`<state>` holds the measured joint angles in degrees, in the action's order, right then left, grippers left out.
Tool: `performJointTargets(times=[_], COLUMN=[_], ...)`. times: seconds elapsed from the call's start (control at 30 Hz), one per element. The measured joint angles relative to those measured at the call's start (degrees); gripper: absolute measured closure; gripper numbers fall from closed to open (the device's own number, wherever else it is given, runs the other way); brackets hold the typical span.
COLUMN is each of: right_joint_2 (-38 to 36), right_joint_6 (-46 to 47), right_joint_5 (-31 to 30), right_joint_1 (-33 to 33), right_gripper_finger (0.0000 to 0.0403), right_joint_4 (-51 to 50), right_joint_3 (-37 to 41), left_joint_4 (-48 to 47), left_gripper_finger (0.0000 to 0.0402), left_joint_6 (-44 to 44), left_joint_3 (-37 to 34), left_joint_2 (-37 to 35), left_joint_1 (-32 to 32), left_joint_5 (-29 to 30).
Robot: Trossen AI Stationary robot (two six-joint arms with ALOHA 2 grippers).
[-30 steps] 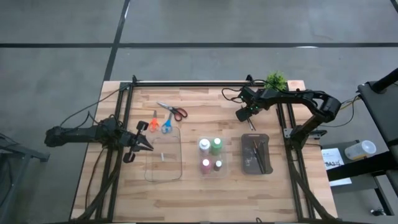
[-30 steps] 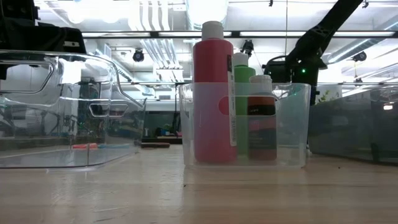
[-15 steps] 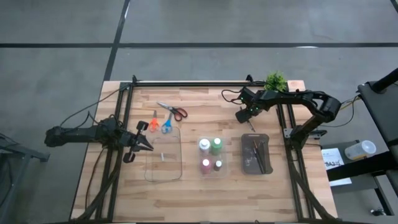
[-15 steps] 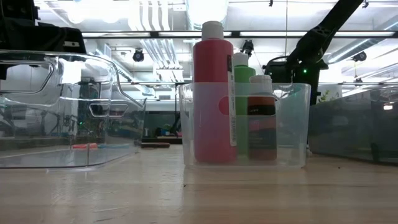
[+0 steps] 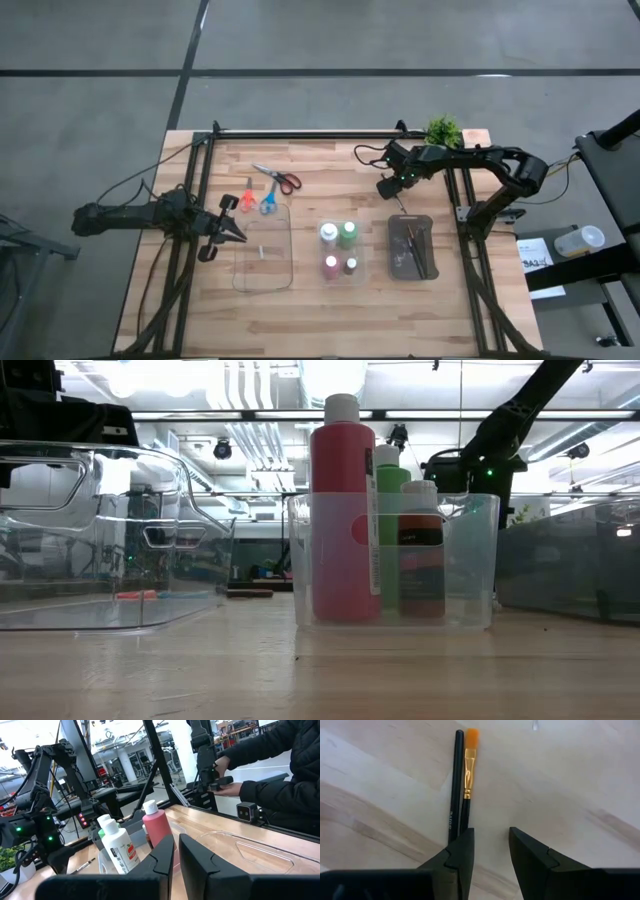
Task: Pick & Place Paint Supplies
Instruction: Put the gold paintbrush into the black bin
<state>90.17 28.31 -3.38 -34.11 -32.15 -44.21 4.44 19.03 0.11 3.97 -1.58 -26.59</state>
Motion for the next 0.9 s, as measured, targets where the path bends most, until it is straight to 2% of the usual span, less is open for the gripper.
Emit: performJointTargets(times=[0.4, 0.9], right_joint_2=[-0.1, -2.0], right_joint_6=[0.2, 0.5], right_joint_5=[-6.1, -2.2], right_joint_1=[-0.2, 1.1], right_gripper_finger=[0.0285, 0.0285], right_joint_4=[-2.1, -0.5], right_joint_3=[-0.2, -1.4], left_joint_4=[0.0, 0.0], left_gripper_finger=[0.0366, 0.0366], left_joint_6=[0.0, 0.0], left_joint_3=[0.0, 0.0], left_joint_2=[0.0, 0.0], left_joint_1=[0.0, 0.0], left_joint_5=[0.0, 0.0])
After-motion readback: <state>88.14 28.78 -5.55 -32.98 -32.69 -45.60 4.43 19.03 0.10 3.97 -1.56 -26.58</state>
